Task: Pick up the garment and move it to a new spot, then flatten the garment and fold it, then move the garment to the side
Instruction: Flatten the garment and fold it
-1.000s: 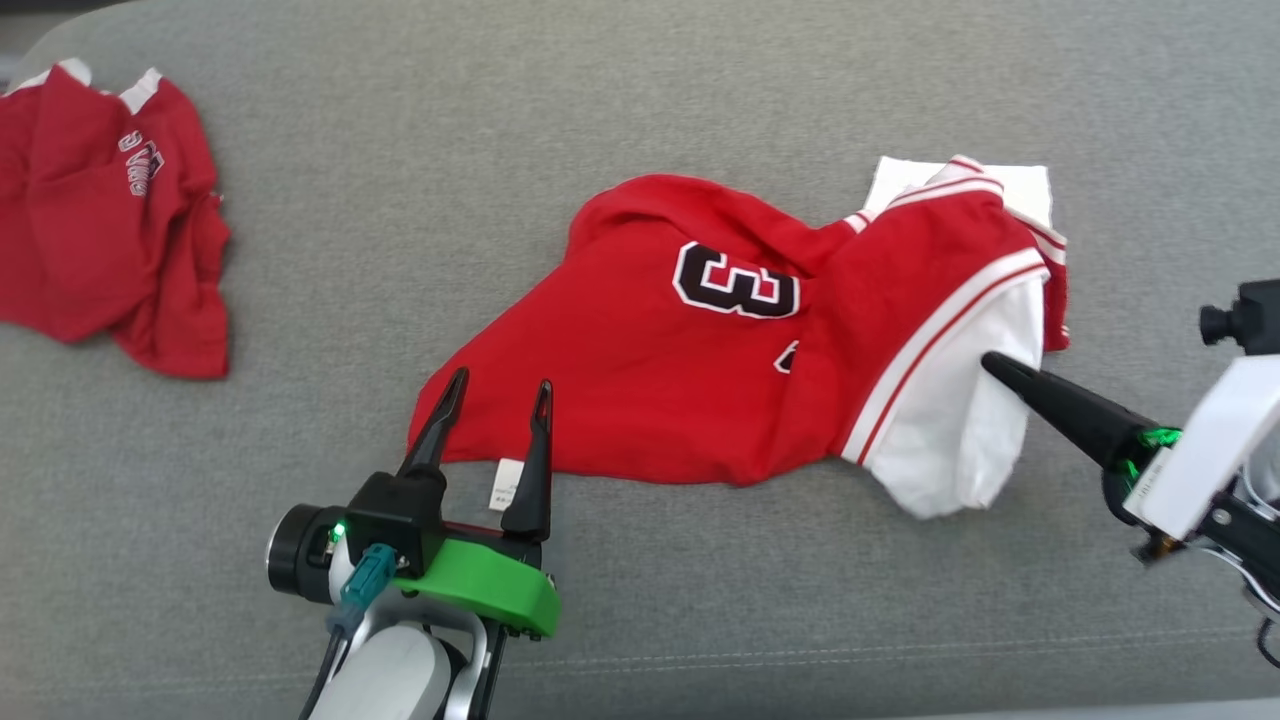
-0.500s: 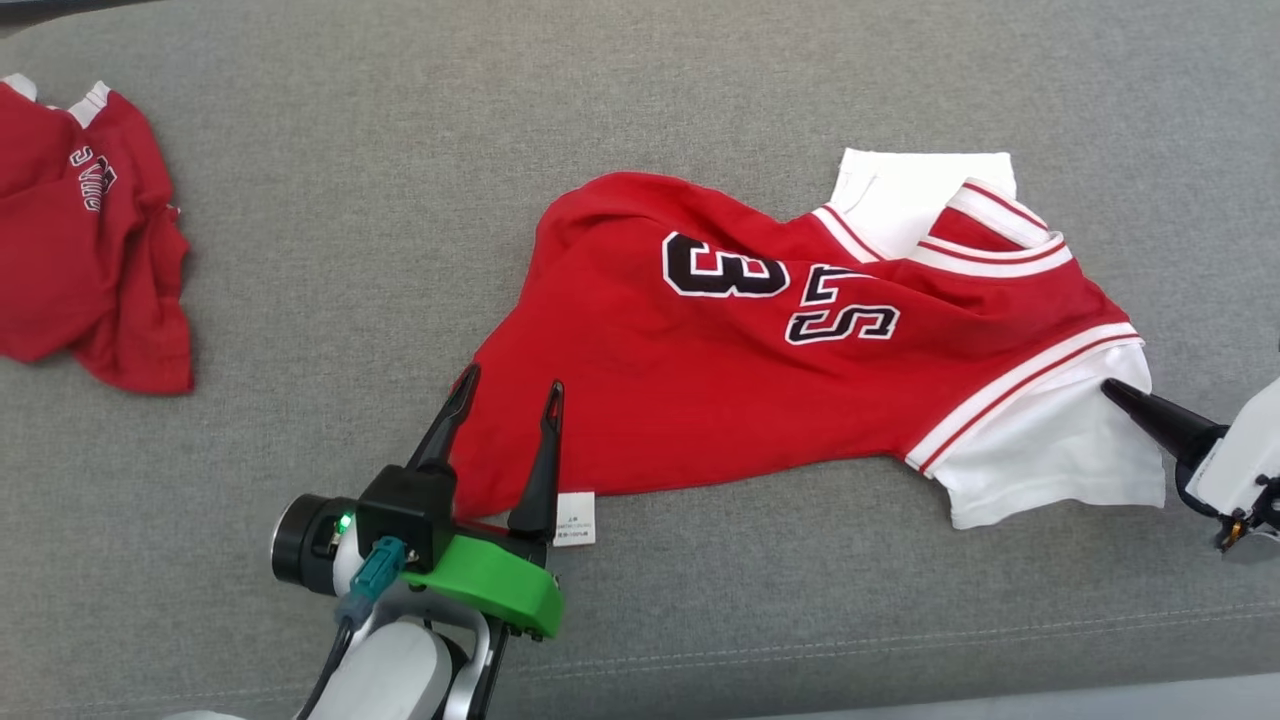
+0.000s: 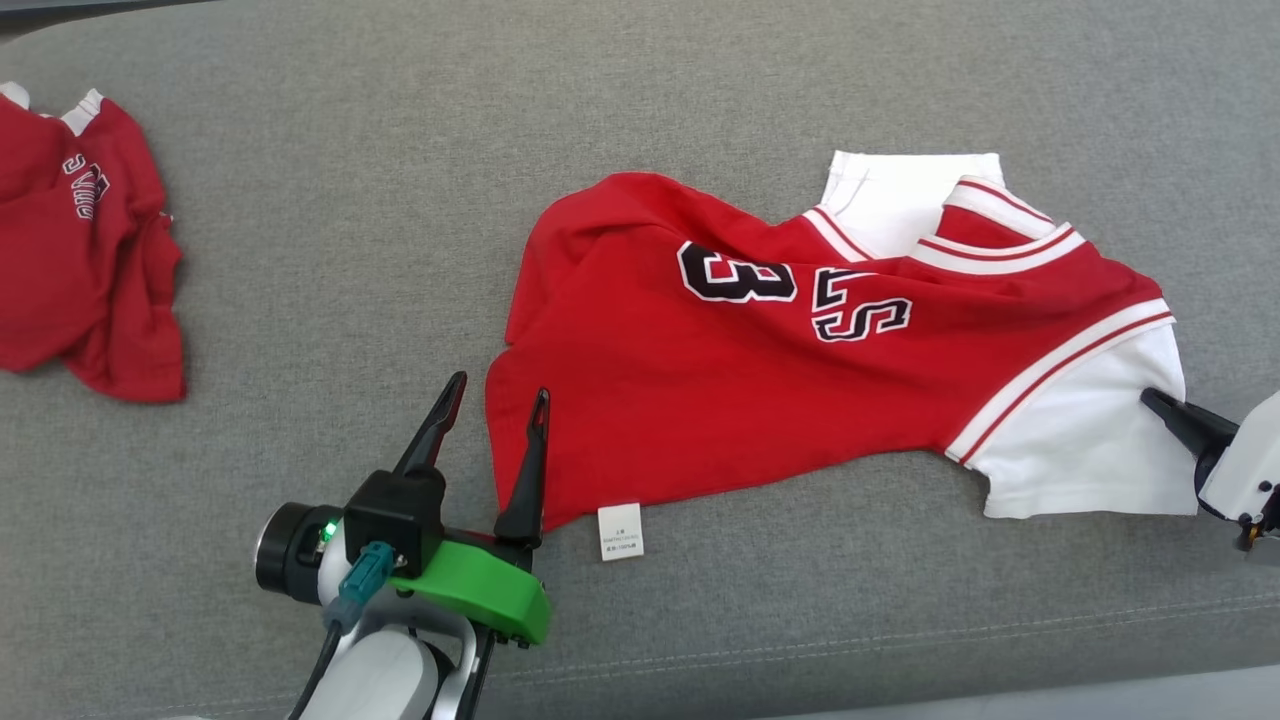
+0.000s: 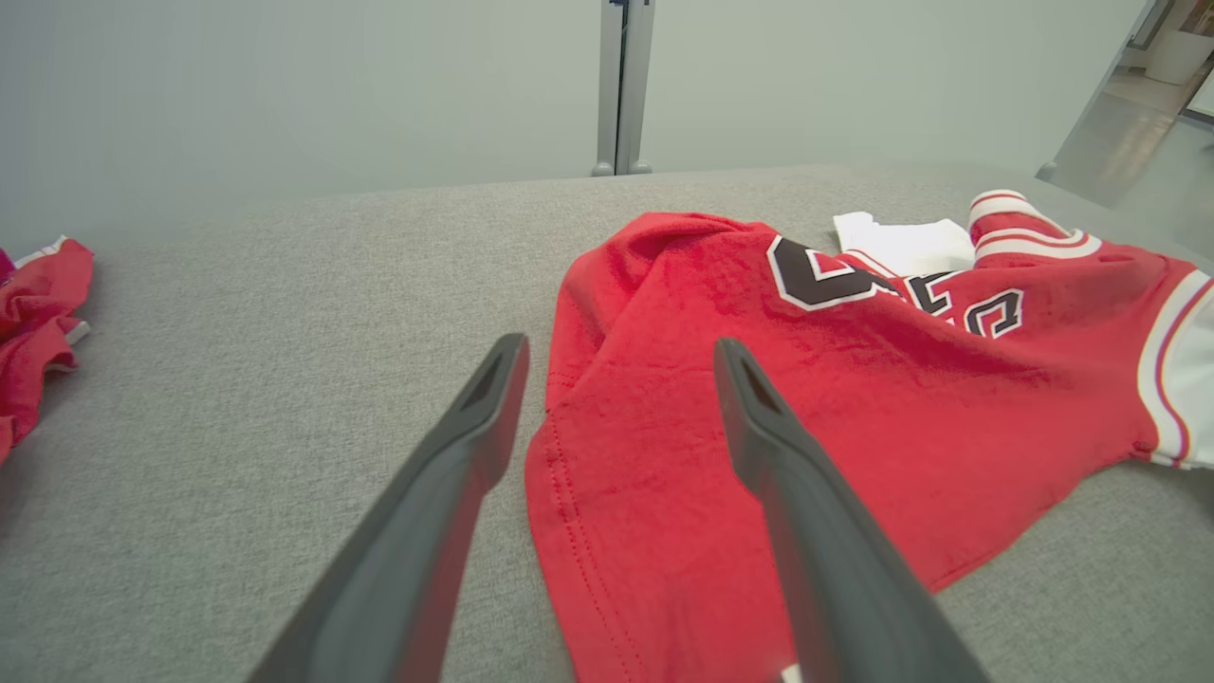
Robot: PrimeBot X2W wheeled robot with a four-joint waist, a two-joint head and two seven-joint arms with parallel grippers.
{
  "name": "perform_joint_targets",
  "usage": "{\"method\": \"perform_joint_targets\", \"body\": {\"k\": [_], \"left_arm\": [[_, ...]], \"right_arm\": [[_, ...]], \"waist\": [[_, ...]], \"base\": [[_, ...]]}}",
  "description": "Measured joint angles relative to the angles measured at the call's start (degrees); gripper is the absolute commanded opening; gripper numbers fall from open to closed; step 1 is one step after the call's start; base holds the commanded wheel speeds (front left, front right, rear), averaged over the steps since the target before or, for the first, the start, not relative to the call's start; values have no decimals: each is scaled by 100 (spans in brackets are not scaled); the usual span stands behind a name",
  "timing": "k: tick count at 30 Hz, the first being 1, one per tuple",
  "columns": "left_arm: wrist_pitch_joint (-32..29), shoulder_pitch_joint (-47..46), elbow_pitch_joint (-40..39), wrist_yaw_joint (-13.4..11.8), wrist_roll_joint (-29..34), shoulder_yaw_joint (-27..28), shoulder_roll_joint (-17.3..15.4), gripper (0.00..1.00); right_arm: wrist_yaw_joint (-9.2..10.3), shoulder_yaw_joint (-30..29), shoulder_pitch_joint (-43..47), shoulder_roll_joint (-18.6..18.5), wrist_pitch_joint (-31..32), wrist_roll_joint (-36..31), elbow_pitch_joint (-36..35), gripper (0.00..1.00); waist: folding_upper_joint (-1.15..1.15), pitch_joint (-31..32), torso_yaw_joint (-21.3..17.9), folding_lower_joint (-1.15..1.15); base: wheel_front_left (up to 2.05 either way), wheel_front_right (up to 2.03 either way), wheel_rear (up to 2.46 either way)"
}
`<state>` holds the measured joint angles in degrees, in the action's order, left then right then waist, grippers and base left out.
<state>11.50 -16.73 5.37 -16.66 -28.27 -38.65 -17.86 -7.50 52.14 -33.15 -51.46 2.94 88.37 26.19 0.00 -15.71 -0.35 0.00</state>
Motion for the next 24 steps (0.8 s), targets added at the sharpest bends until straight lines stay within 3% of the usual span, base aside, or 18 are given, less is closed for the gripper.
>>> {"method": "perform_joint_targets", "body": {"k": [1,13,20,23,24], "left_arm": [[-32,4,-9,0,-2,-2,-13,100],[-54,326,24,-33,-232,66,-101,100],[58,598,-2,-130,-423,304,-204,100],[110,684,-52,-156,-480,412,-260,100],[151,729,-66,-156,-523,492,-280,100]], "right_arm": [[-1,-2,0,13,-91,-56,37,100],[0,-11,404,-4,-1602,-981,357,100],[1,-829,506,310,-1797,-1691,501,100],[0,-1603,609,606,-1801,-2350,390,100],[0,-2082,793,832,-1801,-2855,297,100]], "waist": [[0,9,-33,0],[0,183,-377,0],[0,362,-478,0],[0,477,-498,0],[0,566,-493,0]], "base": [[0,0,0],[0,0,0],[0,0,0],[0,0,0],[0,0,0]]}}
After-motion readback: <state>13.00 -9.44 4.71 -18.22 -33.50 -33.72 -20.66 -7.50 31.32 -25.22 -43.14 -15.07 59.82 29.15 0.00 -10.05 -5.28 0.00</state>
